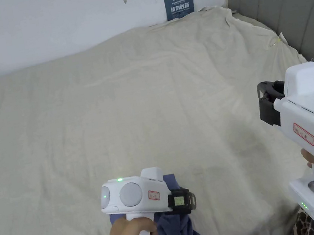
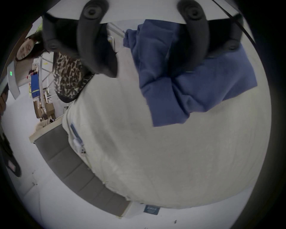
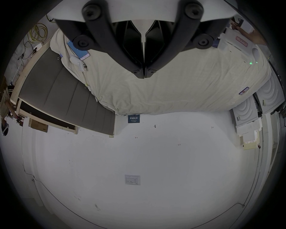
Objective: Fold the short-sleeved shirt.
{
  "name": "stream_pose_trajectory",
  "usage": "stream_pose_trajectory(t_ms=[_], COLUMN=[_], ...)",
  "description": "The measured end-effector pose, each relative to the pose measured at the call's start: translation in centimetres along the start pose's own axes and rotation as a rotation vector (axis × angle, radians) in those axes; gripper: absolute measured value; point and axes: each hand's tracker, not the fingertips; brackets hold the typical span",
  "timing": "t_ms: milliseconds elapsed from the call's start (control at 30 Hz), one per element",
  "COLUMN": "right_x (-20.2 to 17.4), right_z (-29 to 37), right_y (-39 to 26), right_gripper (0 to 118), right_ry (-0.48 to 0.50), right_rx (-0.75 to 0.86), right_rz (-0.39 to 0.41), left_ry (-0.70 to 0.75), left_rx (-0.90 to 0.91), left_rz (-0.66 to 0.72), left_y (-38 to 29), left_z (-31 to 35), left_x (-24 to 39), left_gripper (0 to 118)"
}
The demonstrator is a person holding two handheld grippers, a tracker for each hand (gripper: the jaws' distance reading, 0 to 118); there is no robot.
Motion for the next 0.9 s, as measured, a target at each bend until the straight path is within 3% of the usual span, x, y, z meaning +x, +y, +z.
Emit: stream_pose_trajectory(t_ms=[33, 167, 400, 433, 500, 567, 600, 667, 900], right_x=[0.0, -0.6, -1.5, -1.6, -1.7, -1.8, -1.9, -2.0, -1.4], right_z=[0.0, 0.4, 0.5, 0.5, 0.3, 0.3, 0.2, 0.3, 0.4], right_y=[0.0, 0.4, 1.0, 1.0, 0.9, 0.8, 0.8, 0.7, 0.3], right_gripper=[0, 0, 0, 0, 0, 0, 0, 0, 0], right_ry=[0.002, 0.004, 0.018, 0.021, 0.024, 0.028, 0.030, 0.031, 0.026], right_rx=[0.000, 0.007, 0.021, 0.022, 0.021, 0.018, 0.016, 0.011, -0.002], right_rz=[-0.003, -0.003, 0.000, -0.001, 0.001, 0.001, 0.001, 0.002, 0.000], left_ry=[-0.005, -0.034, 0.167, 0.197, 0.222, 0.242, 0.245, 0.241, 0.268], left_rx=[0.029, 0.185, 0.362, 0.377, 0.405, 0.423, 0.418, 0.413, 0.348], left_rz=[-0.011, -0.006, 0.004, 0.004, 0.011, 0.033, 0.032, 0.035, -0.037], left_y=[0.0, 0.3, -0.6, -0.9, -1.8, -2.8, -3.3, -4.6, -7.9], left_z=[1.0, 5.4, 9.2, 9.1, 8.6, 7.6, 7.0, 5.6, -0.4], left_x=[0.3, -0.3, -3.7, -4.1, -4.9, -5.3, -5.3, -5.2, -2.0], left_gripper=[116, 116, 112, 106, 73, 24, 14, 0, 0])
